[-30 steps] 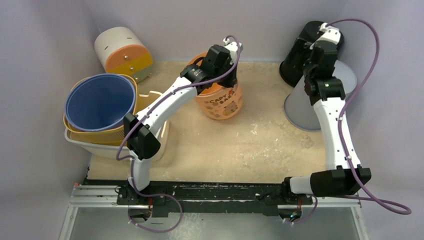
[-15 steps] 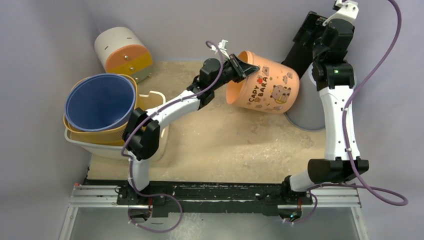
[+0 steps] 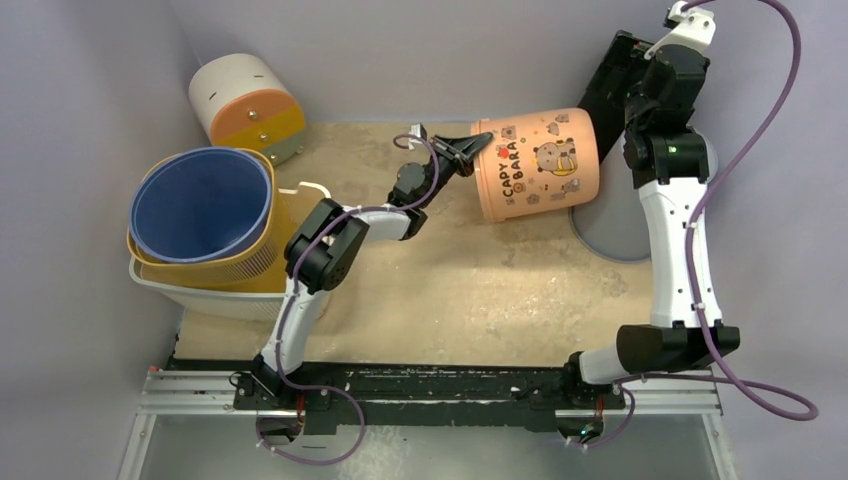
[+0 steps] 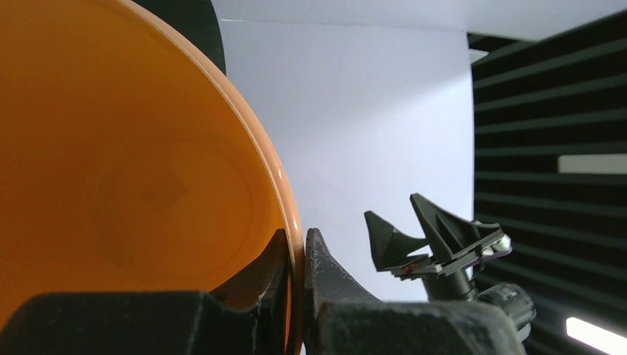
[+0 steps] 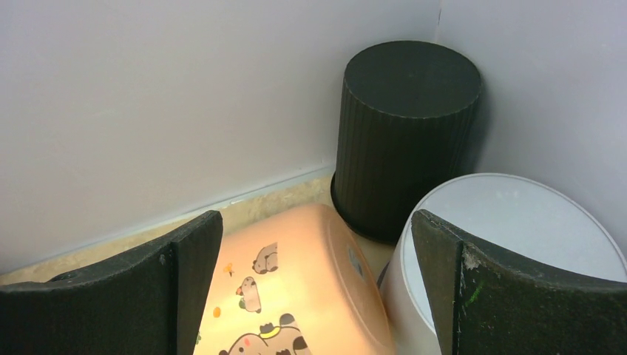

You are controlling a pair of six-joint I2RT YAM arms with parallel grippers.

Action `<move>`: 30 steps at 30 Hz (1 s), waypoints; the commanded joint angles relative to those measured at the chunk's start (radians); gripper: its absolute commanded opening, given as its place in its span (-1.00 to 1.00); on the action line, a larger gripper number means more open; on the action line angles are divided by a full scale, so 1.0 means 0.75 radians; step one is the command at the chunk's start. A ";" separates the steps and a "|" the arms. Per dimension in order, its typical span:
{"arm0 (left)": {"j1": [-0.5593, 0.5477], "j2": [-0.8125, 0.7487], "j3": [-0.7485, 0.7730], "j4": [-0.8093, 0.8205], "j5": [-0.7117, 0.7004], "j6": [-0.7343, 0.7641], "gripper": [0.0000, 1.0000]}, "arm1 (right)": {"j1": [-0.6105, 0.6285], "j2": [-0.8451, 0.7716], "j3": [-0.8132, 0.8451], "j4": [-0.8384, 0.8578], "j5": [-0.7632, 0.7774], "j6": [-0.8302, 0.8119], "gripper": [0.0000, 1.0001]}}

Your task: Turn the large container upside down

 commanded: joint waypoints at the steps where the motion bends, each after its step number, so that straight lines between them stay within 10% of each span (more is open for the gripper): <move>1: -0.006 0.069 -0.014 0.471 -0.149 -0.343 -1.00 | -0.002 -0.058 -0.004 0.063 0.035 -0.032 1.00; 18: 0.132 0.128 -0.466 0.499 0.096 -0.292 -1.00 | -0.002 -0.049 -0.047 0.074 0.016 -0.027 1.00; 30: 0.264 0.032 -0.559 -0.201 0.364 0.281 -0.72 | -0.002 -0.039 -0.065 0.074 0.006 -0.023 1.00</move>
